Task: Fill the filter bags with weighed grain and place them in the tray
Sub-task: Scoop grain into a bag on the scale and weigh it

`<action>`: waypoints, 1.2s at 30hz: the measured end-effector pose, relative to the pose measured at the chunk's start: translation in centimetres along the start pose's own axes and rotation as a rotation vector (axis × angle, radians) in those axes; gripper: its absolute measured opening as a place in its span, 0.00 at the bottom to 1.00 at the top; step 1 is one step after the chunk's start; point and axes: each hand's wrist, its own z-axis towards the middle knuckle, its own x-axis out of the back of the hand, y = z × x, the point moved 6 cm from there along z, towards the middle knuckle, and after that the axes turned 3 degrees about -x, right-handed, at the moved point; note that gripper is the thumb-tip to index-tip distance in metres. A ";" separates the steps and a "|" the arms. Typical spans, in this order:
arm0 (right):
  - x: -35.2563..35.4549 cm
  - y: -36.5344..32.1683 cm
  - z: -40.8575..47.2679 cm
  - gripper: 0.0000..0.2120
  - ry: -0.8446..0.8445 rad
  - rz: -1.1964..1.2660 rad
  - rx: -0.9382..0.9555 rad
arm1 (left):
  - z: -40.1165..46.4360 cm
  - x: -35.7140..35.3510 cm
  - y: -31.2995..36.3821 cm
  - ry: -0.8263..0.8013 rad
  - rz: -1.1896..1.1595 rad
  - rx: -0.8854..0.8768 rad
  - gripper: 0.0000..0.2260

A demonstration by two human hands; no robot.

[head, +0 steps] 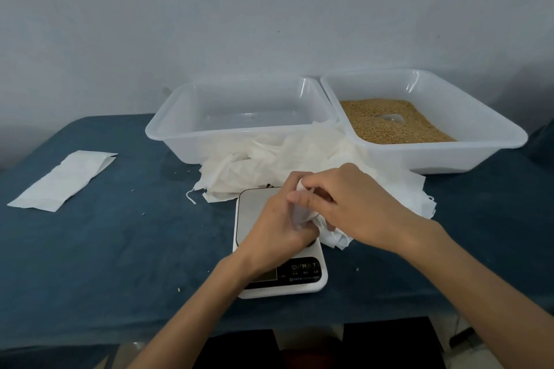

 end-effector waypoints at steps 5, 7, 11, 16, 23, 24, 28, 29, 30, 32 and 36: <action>-0.7 2.2 -0.9 0.30 0.136 0.145 -0.080 | 0.5 3.0 -1.4 0.335 -0.137 0.070 0.15; -2.9 3.8 -2.2 0.46 0.012 0.156 -0.168 | 0.6 4.1 -1.6 0.462 -0.194 0.085 0.13; -6.2 5.6 -4.4 0.58 -0.130 0.197 -0.268 | 1.7 4.2 -1.3 0.541 -0.277 0.096 0.11; -6.3 5.3 -4.1 0.62 -0.139 0.193 -0.295 | 3.7 3.3 -0.7 0.490 -0.275 0.120 0.11; -6.2 3.8 -3.4 0.62 -0.175 0.079 -0.333 | 6.2 2.3 0.2 0.397 -0.135 0.017 0.13; -6.1 3.5 -3.3 0.62 -0.186 0.075 -0.324 | 6.3 2.3 0.1 0.392 -0.126 0.011 0.14; -3.9 3.0 -3.4 0.54 -0.179 0.161 -0.305 | 6.2 2.4 -0.6 0.358 -0.055 0.032 0.13; -2.4 3.3 -3.0 0.46 -0.129 0.236 -0.303 | 6.2 2.5 -1.1 0.329 0.037 0.057 0.13; -0.5 3.9 -2.1 0.34 -0.049 0.327 -0.287 | 6.2 2.6 -1.7 0.293 0.150 0.097 0.13; 4.6 6.9 0.5 0.12 0.190 0.414 -0.249 | 6.3 3.1 -2.8 0.221 0.333 0.181 0.14; 13.4 17.3 7.2 0.04 0.420 0.116 -0.448 | 6.5 4.1 -3.9 0.210 0.377 0.303 0.15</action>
